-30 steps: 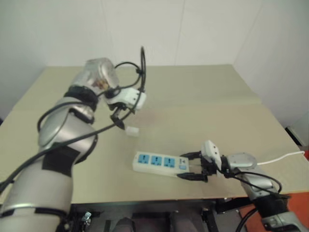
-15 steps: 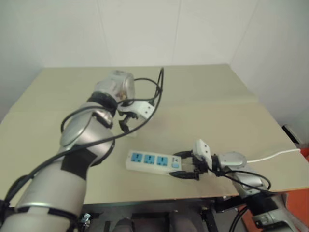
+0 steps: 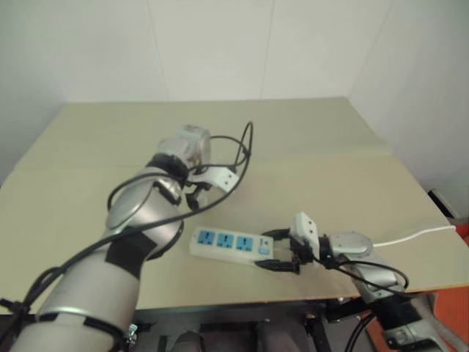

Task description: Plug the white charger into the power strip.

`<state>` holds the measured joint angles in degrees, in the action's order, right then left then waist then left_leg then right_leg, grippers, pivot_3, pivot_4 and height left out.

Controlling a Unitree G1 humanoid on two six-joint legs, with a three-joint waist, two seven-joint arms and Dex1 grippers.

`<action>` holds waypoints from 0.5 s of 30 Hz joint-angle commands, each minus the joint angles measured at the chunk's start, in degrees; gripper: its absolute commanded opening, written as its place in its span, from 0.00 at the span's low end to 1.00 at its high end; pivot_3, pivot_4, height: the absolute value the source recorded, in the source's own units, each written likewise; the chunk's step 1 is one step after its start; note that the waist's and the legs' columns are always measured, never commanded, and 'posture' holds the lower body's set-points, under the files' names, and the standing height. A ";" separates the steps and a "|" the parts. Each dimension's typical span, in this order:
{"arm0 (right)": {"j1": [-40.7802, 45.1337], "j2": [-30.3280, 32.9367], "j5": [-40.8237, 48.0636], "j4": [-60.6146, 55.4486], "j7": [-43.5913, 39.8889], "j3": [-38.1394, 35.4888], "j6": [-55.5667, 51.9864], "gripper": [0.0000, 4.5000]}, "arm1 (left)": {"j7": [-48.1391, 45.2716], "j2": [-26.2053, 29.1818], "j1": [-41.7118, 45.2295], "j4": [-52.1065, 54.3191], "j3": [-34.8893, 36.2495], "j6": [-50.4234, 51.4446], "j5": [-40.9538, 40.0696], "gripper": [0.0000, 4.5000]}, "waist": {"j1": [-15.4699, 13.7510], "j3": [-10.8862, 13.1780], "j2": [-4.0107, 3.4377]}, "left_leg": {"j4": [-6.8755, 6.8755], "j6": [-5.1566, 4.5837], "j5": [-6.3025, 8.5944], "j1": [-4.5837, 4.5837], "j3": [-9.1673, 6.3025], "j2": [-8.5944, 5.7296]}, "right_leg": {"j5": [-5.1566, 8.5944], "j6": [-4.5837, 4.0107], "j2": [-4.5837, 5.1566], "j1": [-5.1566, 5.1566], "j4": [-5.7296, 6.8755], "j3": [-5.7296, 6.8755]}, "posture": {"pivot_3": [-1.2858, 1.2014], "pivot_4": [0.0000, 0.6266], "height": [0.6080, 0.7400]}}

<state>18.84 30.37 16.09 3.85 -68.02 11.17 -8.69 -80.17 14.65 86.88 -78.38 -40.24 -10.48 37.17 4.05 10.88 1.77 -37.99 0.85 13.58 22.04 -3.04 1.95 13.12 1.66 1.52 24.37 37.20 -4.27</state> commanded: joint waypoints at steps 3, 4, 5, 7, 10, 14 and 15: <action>-0.77 -0.10 -1.73 -0.45 1.36 1.49 -1.06 0.76 | 0.89 -0.36 -0.14 0.08 0.44 1.11 1.10 1.00 | 0.01 0.00 0.00 | 0.00 0.00 0.00 0.00 0.00 0.00 | 0.00 0.00 0.00 0.00 0.00 0.00 | 0.52 0.24 1.00; -0.82 -0.05 -1.92 -0.50 1.53 1.63 -1.11 0.76 | 0.47 -0.48 -0.20 -0.01 0.83 1.65 0.93 1.00 | 0.02 0.00 0.00 | 0.00 0.00 0.00 -0.01 0.00 0.00 | 0.00 0.00 0.00 0.00 0.00 0.00 | 0.52 0.24 1.00; -0.85 -0.02 -2.02 -0.54 1.68 1.72 -1.16 0.76 | 0.22 -0.57 -0.24 -0.04 1.13 1.87 0.80 0.96 | 0.02 0.00 0.00 | 0.00 0.00 0.00 -0.01 0.00 0.00 | 0.00 0.00 0.00 0.00 0.01 0.00 | 0.52 0.24 1.00; -0.92 0.01 -2.04 -0.62 1.96 1.80 -1.39 0.76 | 0.35 -0.70 -0.29 -0.02 1.51 2.05 0.71 0.87 | 0.02 0.00 0.00 | 0.00 0.00 0.00 -0.02 0.00 0.00 | 0.00 0.00 0.00 0.00 0.02 0.00 | 0.52 0.24 1.00; -1.08 0.21 -2.16 -0.86 2.28 1.91 -1.70 0.76 | 1.28 -0.86 -0.51 0.03 1.54 2.10 1.14 0.66 | 0.02 0.00 0.00 | 0.00 0.00 0.00 -0.02 0.00 0.00 | 0.00 0.00 0.00 -0.02 0.02 0.00 | 0.52 0.24 1.00; -1.22 0.43 -2.18 -1.18 2.61 1.84 -2.09 0.76 | 2.71 -0.90 -1.02 -0.12 1.23 2.43 1.85 0.36 | 0.02 0.00 0.00 | 0.00 0.00 0.00 -0.03 0.01 0.00 | 0.00 0.00 0.00 -0.03 0.02 0.00 | 0.52 0.24 1.00; -1.23 0.50 -2.17 -1.24 2.66 1.80 -2.16 0.76 | 3.11 -0.87 -1.15 -0.16 1.10 2.41 2.09 0.28 | 0.01 0.00 0.00 | 0.00 0.00 0.00 -0.03 0.00 0.00 | 0.00 0.00 0.00 -0.05 0.03 -0.01 | 0.52 0.24 1.00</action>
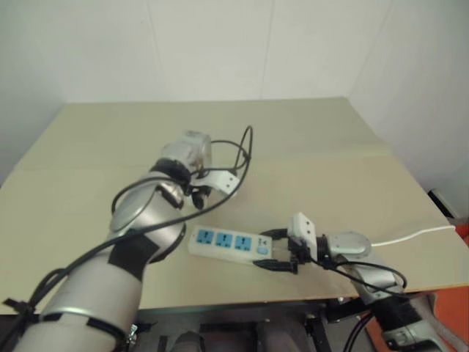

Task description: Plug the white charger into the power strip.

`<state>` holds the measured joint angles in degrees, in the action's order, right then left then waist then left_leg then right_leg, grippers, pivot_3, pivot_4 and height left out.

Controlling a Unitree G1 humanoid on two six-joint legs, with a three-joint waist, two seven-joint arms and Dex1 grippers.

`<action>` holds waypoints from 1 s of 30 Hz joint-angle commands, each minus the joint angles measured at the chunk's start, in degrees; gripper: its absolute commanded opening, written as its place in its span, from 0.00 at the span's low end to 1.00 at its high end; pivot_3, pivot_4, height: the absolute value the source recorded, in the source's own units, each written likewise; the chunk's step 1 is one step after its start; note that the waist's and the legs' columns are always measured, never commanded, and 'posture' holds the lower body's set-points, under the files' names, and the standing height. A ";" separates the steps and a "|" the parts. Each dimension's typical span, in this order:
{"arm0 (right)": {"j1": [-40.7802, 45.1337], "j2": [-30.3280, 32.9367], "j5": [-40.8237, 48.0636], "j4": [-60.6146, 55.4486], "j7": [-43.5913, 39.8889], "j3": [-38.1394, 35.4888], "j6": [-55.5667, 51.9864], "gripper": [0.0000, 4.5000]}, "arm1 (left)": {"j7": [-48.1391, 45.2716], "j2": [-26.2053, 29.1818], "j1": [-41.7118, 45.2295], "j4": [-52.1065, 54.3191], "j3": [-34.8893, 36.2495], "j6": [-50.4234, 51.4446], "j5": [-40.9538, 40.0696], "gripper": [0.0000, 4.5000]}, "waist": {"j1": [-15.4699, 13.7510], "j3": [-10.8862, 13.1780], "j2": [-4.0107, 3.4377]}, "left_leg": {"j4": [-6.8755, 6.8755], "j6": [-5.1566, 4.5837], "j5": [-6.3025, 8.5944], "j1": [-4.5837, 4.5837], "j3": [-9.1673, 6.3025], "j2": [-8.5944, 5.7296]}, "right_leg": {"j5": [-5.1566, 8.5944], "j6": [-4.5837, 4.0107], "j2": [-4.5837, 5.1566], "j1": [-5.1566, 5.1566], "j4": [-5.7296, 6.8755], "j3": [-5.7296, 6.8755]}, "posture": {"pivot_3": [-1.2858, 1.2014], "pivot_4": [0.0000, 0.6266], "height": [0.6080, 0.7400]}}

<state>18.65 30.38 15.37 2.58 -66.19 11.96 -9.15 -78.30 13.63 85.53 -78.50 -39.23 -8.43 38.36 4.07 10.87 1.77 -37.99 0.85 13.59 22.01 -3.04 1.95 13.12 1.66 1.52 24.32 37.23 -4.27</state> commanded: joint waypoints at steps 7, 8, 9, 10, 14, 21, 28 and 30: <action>-0.98 0.79 -1.50 -0.23 0.74 0.88 -2.12 0.76 | 2.98 0.19 0.16 0.10 2.40 0.43 -0.75 0.22 | -0.04 0.00 0.00 | 0.00 0.00 0.00 -0.01 0.00 0.00 | 0.00 0.00 0.00 -0.03 0.01 0.00 | 0.52 0.24 1.00; -0.97 0.81 -1.51 -0.22 0.67 0.90 -2.10 0.76 | 3.24 0.31 0.38 0.23 3.61 0.21 -1.76 0.22 | -0.05 0.00 0.00 | 0.00 0.00 0.00 -0.02 0.00 0.00 | 0.00 0.00 0.00 -0.03 0.01 0.00 | 0.52 0.24 1.00; -1.07 0.89 -1.51 -0.34 0.60 0.88 -2.04 0.76 | 3.17 0.41 0.64 0.36 4.85 0.10 -2.82 0.22 | -0.05 0.00 0.00 | 0.00 0.00 0.00 -0.02 -0.01 -0.01 | 0.00 0.00 0.01 -0.03 0.00 0.00 | 0.52 0.24 1.00; -1.18 0.99 -1.48 -0.46 0.51 0.84 -1.96 0.76 | 2.39 0.72 1.08 0.59 6.87 -0.34 -4.59 0.22 | -0.05 0.00 0.00 | 0.00 0.00 0.00 -0.02 -0.01 0.00 | 0.00 0.00 0.01 -0.03 0.00 0.00 | 0.52 0.24 1.00; -1.13 1.55 -1.18 -0.31 -0.98 0.74 -0.67 0.76 | -6.19 3.15 3.76 2.35 19.62 -0.94 -16.87 0.22 | -0.04 0.00 0.00 | 0.00 0.00 0.00 -0.01 0.00 0.00 | 0.00 -0.01 0.01 0.00 -0.01 0.02 | 0.52 0.24 1.00; 2.39 1.06 -1.73 3.94 -4.42 1.96 1.79 0.76 | -14.20 8.56 -3.88 12.70 41.35 10.73 -41.62 0.22 | 0.00 -0.04 -0.06 | 0.00 0.00 0.00 -0.05 -0.02 0.01 | 0.00 -0.01 0.03 -0.01 -0.01 0.05 | 0.52 0.24 1.00; 7.67 -2.10 -3.53 12.60 -6.86 4.13 6.01 0.76 | -10.79 7.48 -29.47 47.85 49.41 30.92 -59.98 0.22 | 0.38 -0.12 -0.17 | -0.03 0.01 0.00 -0.44 -0.02 0.04 | 0.00 -0.05 0.02 -0.11 0.43 -0.01 | 0.52 0.24 1.00; 8.46 -3.02 -3.88 14.37 -7.24 4.69 6.84 0.76 | -8.86 5.43 -36.99 57.43 51.33 29.93 -64.83 0.22 | 0.12 -0.13 -0.13 | -0.10 0.01 0.00 -0.36 -0.04 0.10 | -0.26 -0.48 0.00 -0.05 0.44 0.03 | 0.52 0.24 1.00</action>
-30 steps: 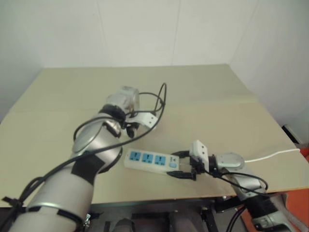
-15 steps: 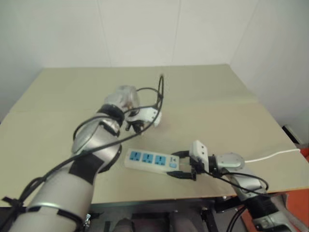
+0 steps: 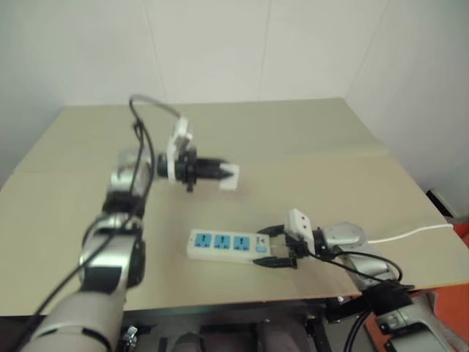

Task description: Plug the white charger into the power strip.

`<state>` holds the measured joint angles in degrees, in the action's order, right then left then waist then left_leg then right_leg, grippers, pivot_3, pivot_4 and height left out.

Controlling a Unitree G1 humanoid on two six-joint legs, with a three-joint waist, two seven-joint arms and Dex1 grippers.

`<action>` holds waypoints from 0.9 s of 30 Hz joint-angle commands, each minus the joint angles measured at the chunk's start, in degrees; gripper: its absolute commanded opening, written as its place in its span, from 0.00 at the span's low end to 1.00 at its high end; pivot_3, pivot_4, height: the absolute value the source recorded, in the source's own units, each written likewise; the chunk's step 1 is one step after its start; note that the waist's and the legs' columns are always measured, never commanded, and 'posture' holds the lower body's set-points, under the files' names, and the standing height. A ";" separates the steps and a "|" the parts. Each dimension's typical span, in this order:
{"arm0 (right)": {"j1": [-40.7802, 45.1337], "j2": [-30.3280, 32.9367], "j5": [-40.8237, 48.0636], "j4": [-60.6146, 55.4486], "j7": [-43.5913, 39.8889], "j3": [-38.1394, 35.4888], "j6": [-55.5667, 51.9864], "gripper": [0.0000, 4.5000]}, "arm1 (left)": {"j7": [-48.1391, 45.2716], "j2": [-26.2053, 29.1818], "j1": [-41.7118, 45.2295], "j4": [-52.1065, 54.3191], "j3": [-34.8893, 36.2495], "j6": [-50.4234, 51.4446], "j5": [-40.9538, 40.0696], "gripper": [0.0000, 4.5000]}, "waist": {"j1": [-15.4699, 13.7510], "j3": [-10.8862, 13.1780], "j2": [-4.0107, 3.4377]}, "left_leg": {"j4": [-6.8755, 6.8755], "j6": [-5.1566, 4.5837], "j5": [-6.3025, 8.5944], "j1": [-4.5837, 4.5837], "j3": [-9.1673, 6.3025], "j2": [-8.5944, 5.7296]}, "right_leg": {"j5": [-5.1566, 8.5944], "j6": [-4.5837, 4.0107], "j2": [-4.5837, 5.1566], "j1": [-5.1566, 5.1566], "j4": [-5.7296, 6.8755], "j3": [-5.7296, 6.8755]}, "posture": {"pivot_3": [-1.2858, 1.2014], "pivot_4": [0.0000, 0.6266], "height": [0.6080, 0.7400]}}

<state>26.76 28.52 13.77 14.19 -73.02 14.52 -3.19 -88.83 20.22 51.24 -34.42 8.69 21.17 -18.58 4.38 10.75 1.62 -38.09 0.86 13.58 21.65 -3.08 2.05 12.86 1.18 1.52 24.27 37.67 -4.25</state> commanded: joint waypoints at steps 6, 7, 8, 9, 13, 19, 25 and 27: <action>1.05 -3.29 -3.26 4.87 -0.70 2.74 2.20 0.76 | 2.44 -1.15 -15.07 26.51 -2.43 3.03 -11.61 0.22 | -0.17 -0.33 0.07 | 0.04 0.01 0.01 -0.37 0.08 -0.02 | -0.01 -0.03 0.02 -0.31 -0.05 -0.06 | 0.52 0.24 1.00; 1.05 -3.54 -3.39 4.99 -0.69 2.76 2.35 0.76 | 2.71 -1.20 -16.11 27.03 -3.32 2.07 -11.37 0.22 | -0.19 -0.35 0.10 | 0.05 0.01 0.01 -0.46 0.09 -0.03 | 0.01 -0.01 0.01 -0.40 -0.04 -0.07 | 0.52 0.24 1.00; 1.06 -3.78 -3.48 5.11 -0.64 2.80 2.41 0.76 | 2.94 -1.31 -16.81 26.80 -4.04 1.10 -11.12 0.22 | -0.17 -0.37 0.14 | 0.05 0.01 0.01 -0.50 0.08 -0.02 | 0.10 0.13 -0.01 -0.42 -0.04 -0.07 | 0.52 0.24 1.00; 1.09 -3.99 -3.59 5.28 -0.56 2.84 2.53 0.76 | 3.20 -1.40 -17.24 26.29 -4.66 0.71 -11.10 0.22 | -0.12 -0.40 0.16 | 0.05 0.01 0.01 -0.50 0.08 -0.01 | 0.22 0.33 -0.04 -0.42 -0.05 -0.07 | 0.52 0.24 1.00; 1.06 -4.75 -3.99 5.65 0.02 2.89 2.99 0.76 | 2.87 -0.62 -18.48 23.36 -7.00 -1.55 -10.17 0.22 | 0.07 -0.45 0.16 | 0.09 0.01 0.01 -0.52 0.10 0.00 | 0.24 0.33 -0.06 -0.43 -0.08 -0.12 | 0.52 0.24 1.00; 0.72 -4.94 -4.11 5.09 0.04 2.68 2.45 0.76 | 1.09 1.25 -18.92 19.97 -9.69 -5.75 -8.58 0.22 | 0.28 -0.46 0.17 | 0.15 0.01 0.01 -0.52 0.11 -0.01 | 0.24 0.31 -0.07 -0.39 -0.09 -0.16 | 0.52 0.24 1.00; 0.47 -4.65 -4.63 5.19 -0.07 3.08 2.63 0.76 | -0.44 3.35 -18.70 16.82 -11.44 -8.75 -6.98 0.22 | 0.34 -0.46 0.18 | 0.16 0.01 0.01 -0.52 0.12 -0.01 | 0.26 0.32 -0.08 -0.39 -0.10 -0.15 | 0.52 0.24 1.00; 0.48 -4.63 -4.80 5.33 -0.08 3.19 2.72 0.76 | -0.55 3.70 -18.68 16.34 -11.80 -9.78 -6.53 0.22 | 0.34 -0.46 0.18 | 0.16 0.01 0.01 -0.52 0.12 -0.01 | 0.26 0.32 -0.07 -0.39 -0.11 -0.16 | 0.52 0.24 1.00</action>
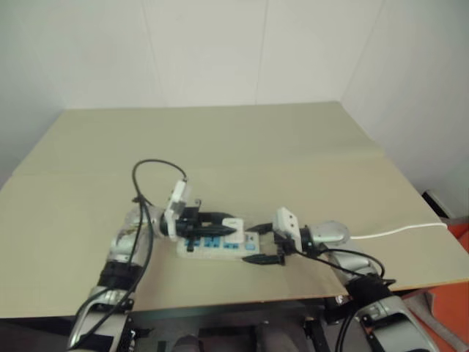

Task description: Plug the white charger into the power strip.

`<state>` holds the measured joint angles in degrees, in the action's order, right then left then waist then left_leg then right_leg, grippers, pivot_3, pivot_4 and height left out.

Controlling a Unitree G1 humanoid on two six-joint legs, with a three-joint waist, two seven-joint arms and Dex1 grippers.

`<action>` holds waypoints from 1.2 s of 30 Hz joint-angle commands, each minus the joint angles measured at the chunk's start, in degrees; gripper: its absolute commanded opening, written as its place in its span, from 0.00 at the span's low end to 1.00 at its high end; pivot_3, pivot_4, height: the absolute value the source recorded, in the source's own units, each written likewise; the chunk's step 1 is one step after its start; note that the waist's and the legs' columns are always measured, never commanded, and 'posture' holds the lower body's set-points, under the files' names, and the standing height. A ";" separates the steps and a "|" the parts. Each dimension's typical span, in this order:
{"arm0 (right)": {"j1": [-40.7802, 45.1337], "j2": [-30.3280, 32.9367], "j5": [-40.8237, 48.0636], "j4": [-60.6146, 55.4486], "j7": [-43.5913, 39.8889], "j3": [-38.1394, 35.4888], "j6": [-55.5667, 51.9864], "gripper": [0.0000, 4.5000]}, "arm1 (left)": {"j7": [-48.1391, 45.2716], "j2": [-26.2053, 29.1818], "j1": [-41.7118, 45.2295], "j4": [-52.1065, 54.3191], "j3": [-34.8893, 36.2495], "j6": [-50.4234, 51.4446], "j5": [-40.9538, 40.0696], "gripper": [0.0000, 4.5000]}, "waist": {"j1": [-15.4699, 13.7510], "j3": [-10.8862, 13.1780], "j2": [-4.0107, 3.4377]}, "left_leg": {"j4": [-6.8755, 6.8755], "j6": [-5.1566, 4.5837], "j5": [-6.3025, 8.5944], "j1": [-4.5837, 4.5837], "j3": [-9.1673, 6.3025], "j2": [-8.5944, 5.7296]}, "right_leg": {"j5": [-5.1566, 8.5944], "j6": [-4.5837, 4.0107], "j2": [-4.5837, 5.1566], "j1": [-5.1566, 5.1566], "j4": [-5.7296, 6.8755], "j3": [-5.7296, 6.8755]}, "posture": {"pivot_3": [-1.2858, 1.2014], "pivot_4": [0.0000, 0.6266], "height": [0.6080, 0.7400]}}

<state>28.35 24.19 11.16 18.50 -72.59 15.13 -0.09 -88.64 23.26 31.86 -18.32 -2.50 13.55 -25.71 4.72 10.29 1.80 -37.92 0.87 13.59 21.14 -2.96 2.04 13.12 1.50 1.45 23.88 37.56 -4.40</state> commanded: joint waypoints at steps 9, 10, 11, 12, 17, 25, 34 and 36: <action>-1.50 -0.57 -2.21 0.69 -0.54 2.66 -0.62 0.76 | -1.19 0.86 0.97 -2.22 -2.06 -6.43 2.71 0.22 | 0.02 -0.04 0.02 | 0.01 0.00 0.00 0.00 0.00 0.00 | 0.01 0.01 0.00 0.00 0.00 0.00 | 0.52 0.24 1.00; -1.55 -0.57 -2.23 0.66 -0.56 2.67 -0.62 0.76 | -1.24 0.68 1.12 -2.62 -1.96 -6.34 2.48 0.22 | 0.02 -0.08 0.02 | 0.01 0.00 0.00 -0.01 0.00 0.00 | 0.01 0.01 0.00 0.00 0.00 0.00 | 0.52 0.24 1.00; -1.59 -0.57 -2.24 0.65 -0.60 2.67 -0.59 0.76 | -1.24 0.55 1.32 -2.97 -1.87 -6.24 2.30 0.22 | 0.03 -0.10 0.03 | 0.01 0.00 0.00 -0.01 0.00 0.00 | 0.01 0.01 0.00 0.00 0.00 0.00 | 0.52 0.24 1.00; -1.62 -0.54 -2.21 0.61 -0.67 2.63 -0.61 0.76 | -1.21 0.46 1.49 -3.21 -1.85 -6.28 2.22 0.22 | 0.02 -0.12 0.03 | 0.01 0.00 0.00 -0.01 0.00 0.00 | 0.02 0.02 0.00 0.00 0.00 0.00 | 0.52 0.24 1.00; -1.51 -0.49 -2.56 0.86 -0.72 2.73 -0.54 0.76 | -1.25 -0.19 2.53 -6.07 -2.21 -8.52 3.03 0.22 | 0.04 -0.17 0.04 | 0.01 0.00 0.00 -0.01 0.01 0.00 | 0.02 0.03 0.00 0.00 -0.01 0.00 | 0.52 0.24 1.00; -1.63 -0.15 -2.88 0.64 -0.85 2.81 -0.68 0.76 | -2.26 -0.91 3.76 -9.88 -2.58 -10.61 3.70 0.22 | 0.09 -0.23 0.04 | 0.04 0.00 0.00 0.00 0.00 0.00 | 0.04 0.02 -0.02 0.00 -0.04 0.00 | 0.52 0.24 1.00; -1.66 -0.20 -2.98 0.68 -0.74 2.76 -0.20 0.76 | -3.82 -0.40 2.99 -11.27 -3.07 -13.36 3.93 0.22 | 0.10 -0.23 0.04 | 0.05 0.00 0.00 0.01 0.00 0.00 | 0.04 0.03 -0.01 0.00 -0.05 0.00 | 0.52 0.24 1.00; -1.57 -0.33 -3.06 0.86 -0.69 2.82 -0.01 0.76 | -3.85 0.39 2.69 -11.37 -3.99 -14.50 4.01 0.22 | 0.11 -0.23 0.04 | 0.05 0.00 0.00 0.01 0.00 0.00 | 0.04 0.03 -0.01 0.00 -0.05 0.00 | 0.52 0.24 1.00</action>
<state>28.23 24.01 10.21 18.21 -72.51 15.18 0.13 -92.30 22.34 34.89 -29.57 -5.75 0.69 -22.28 4.84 10.06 1.84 -37.87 0.86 13.59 21.14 -2.95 2.04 13.16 1.53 1.44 23.88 37.51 -4.40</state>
